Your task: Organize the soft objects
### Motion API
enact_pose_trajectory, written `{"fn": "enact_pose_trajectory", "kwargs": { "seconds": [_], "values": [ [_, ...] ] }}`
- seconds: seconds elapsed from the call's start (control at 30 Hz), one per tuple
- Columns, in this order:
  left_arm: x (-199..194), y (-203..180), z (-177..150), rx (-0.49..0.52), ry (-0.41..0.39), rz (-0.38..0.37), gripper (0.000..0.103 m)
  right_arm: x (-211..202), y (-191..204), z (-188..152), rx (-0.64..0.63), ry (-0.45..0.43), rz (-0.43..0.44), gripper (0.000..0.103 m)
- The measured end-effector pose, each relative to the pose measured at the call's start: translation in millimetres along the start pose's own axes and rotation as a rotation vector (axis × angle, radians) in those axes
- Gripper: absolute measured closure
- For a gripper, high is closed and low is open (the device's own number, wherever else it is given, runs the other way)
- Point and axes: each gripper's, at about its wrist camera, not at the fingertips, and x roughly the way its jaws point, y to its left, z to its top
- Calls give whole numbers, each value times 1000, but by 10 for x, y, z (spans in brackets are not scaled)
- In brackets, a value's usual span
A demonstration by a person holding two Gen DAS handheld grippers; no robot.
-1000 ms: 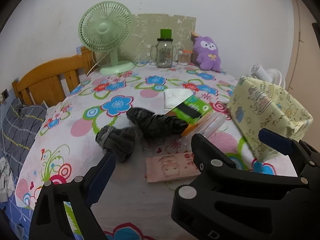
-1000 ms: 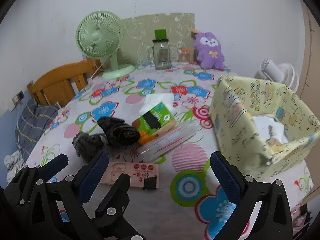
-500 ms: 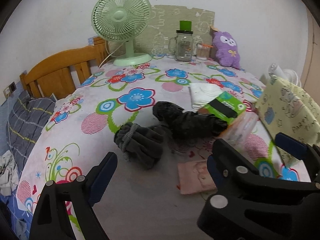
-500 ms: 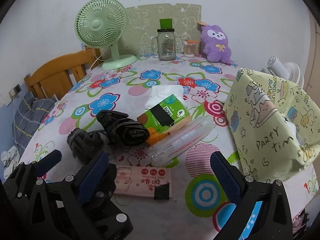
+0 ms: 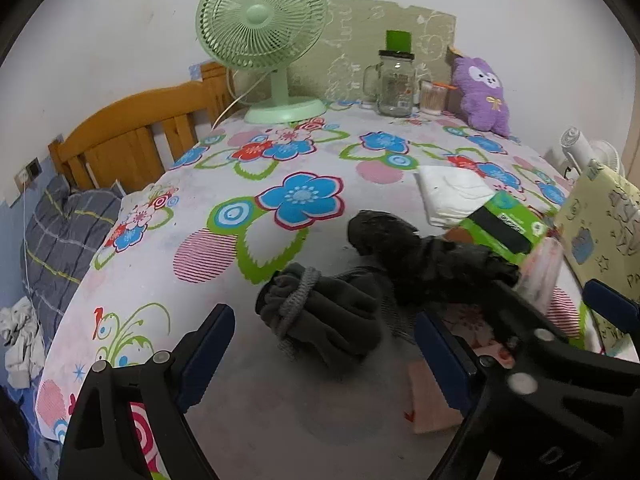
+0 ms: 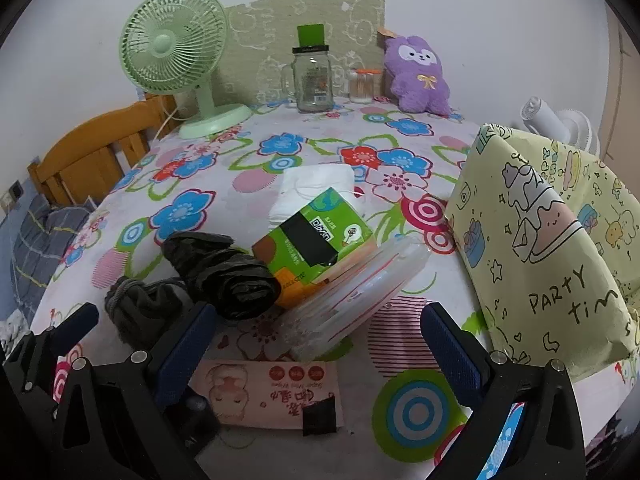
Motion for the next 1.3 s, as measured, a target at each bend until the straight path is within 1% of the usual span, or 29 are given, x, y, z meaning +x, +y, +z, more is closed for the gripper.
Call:
{"fn": "enact_pose_trajectory", "kwargs": {
  "seconds": [0.17,0.2,0.3,0.37,0.47,0.5,0.57,0.63,0.7,0.73,0.8,0.83,0.9,0.97,1.03,1.1,1.3],
  "values": [
    [57,0,31,11,7,-7,12,48,-11,18,8,6,-8,0],
    [66,-9,37,15,12,-12,14,54,-12,22,8,5,-10,0],
    [93,-38,48,18,25,-31,24,83,-26,32,14,10,-13,0],
    [114,-61,50,21,32,-40,25,94,-33,33,13,17,-16,1],
    [134,-94,45,18,53,-72,32,112,-55,37,8,32,-8,6],
    [138,-104,40,16,56,-72,39,119,-64,39,10,35,-10,9],
    [145,-116,35,15,61,-71,41,136,-88,34,19,46,-10,13],
    [145,-114,34,11,62,-73,42,155,-130,30,37,56,-5,14],
    [146,-107,39,4,65,-77,43,186,-174,25,53,67,-10,20],
    [144,-114,36,8,63,-73,43,208,-199,21,64,77,-3,22],
    [135,-135,25,14,60,-64,43,250,-240,7,92,106,21,31],
    [130,-148,23,17,61,-64,43,253,-243,0,98,110,27,33],
    [124,-175,19,23,64,-68,44,234,-238,-3,89,104,29,48],
    [111,-207,8,31,65,-70,44,230,-226,-5,79,111,46,57],
    [100,-229,0,33,68,-74,44,220,-224,-10,76,115,55,61],
    [88,-251,-2,32,73,-83,44,199,-228,-15,76,119,68,69],
    [17,-327,-23,38,75,-98,45,113,-256,-34,64,110,71,78]
  ]
}}
